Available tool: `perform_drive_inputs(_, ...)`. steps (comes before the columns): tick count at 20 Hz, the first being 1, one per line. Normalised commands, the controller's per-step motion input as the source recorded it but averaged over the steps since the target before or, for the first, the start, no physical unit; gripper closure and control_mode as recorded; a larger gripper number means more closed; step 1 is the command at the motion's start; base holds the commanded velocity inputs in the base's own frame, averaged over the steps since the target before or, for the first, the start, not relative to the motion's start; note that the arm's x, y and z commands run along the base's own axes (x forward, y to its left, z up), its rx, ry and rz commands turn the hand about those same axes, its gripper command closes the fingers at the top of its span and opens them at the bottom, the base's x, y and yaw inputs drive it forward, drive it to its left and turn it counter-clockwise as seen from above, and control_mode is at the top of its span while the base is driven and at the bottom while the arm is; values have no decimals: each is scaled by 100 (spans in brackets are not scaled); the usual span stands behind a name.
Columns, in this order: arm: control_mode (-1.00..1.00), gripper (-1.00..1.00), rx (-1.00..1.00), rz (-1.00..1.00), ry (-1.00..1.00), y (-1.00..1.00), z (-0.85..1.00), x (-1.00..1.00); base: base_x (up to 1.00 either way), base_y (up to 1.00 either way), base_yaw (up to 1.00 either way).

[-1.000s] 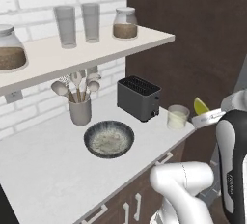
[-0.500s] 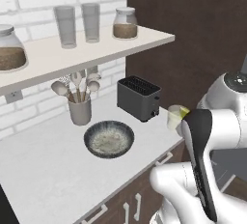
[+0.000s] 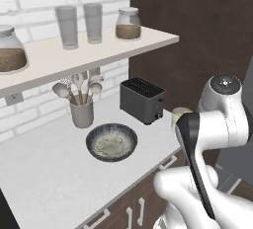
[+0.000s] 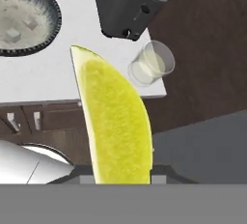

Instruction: Grab a lemon wedge from the fridge and one ice cube from the ice bowl, and put them in the glass of lemonade.

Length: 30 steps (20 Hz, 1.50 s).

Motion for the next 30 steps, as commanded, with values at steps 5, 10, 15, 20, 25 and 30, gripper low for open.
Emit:
perform_drive_inputs(5, -100, 100, -32, 25, 7, 0, 0, 10, 0, 0, 0)
perform_drive_inputs(10, -100, 100, -31, 31, 11, -5, 0, 2, 0, 0, 0)
perform_drive_inputs(15, -100, 100, -31, 31, 15, -14, 0, 8, 0, 0, 0)
perform_drive_inputs(20, -100, 100, -33, 34, 18, -22, 0, 12, 0, 0, 0)
perform_drive_inputs(25, -100, 100, -34, 37, 18, -23, -9, 16, 0, 0, 0)
perform_drive_inputs(30, -100, 100, -36, 36, 26, -17, -25, 10, 0, 0, 0)
